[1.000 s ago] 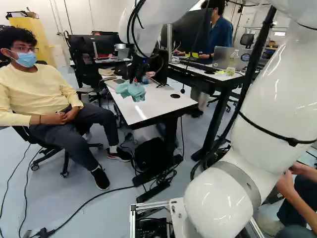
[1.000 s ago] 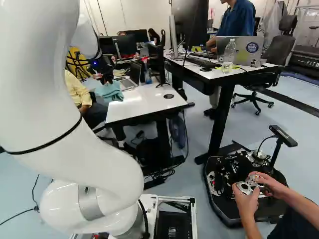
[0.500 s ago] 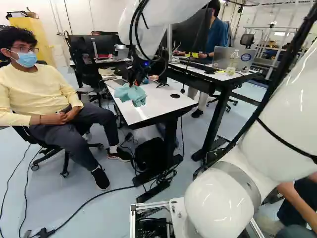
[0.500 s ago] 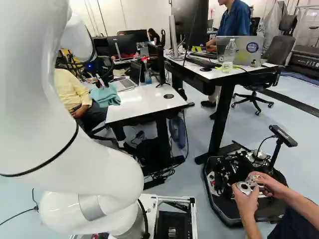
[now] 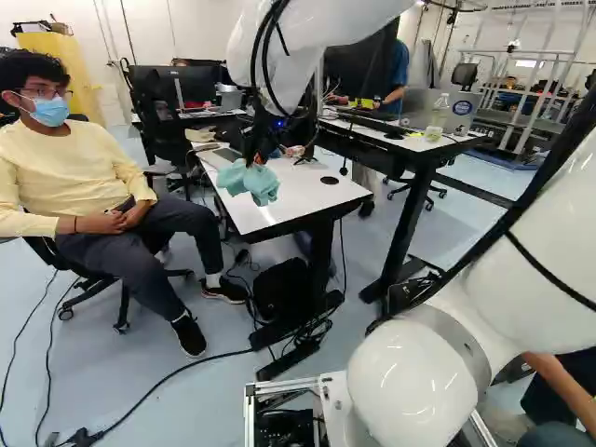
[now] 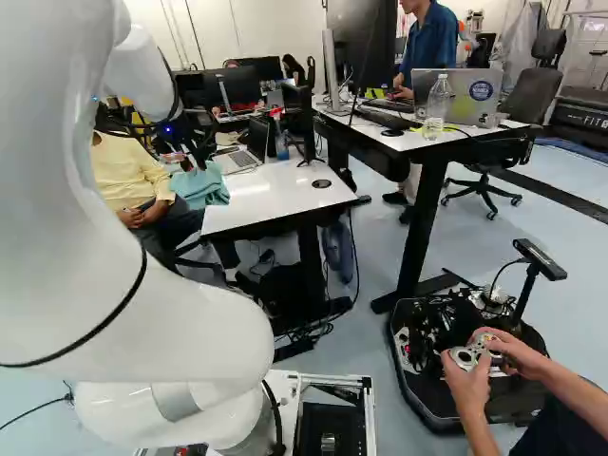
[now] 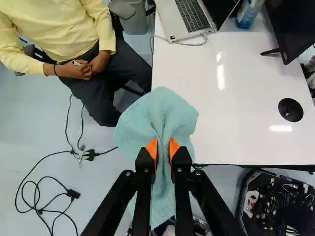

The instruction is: Clean the table with the green towel

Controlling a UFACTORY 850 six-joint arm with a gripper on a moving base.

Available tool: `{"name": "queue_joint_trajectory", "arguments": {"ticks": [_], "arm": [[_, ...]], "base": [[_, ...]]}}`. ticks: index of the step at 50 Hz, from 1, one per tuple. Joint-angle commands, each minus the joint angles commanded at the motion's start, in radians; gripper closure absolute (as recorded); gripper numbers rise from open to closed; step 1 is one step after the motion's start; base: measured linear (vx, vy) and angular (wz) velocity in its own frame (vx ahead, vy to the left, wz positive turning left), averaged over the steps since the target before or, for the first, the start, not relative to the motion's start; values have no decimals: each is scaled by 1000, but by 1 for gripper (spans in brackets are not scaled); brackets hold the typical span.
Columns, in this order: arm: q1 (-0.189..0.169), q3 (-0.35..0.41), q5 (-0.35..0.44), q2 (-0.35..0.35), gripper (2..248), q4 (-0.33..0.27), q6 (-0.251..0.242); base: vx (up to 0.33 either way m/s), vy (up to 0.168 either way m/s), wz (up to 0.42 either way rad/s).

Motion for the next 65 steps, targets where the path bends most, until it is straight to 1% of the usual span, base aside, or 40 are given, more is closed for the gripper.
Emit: {"name": "queue_joint_trajectory", "arguments": {"ticks": [6,13,40,56,65], "arm": [[-5,-3,0,-3,199,0,0],[-17,-26,0,-29,199,0,0],[-63,-151,0,-162,199,0,0],[-82,-230,0,-240,199,0,0],[-87,-278,0,-287,199,0,0]], "base": [[0,0,0],[0,0,0],[0,0,0],[0,0,0],[0,0,0]]}}
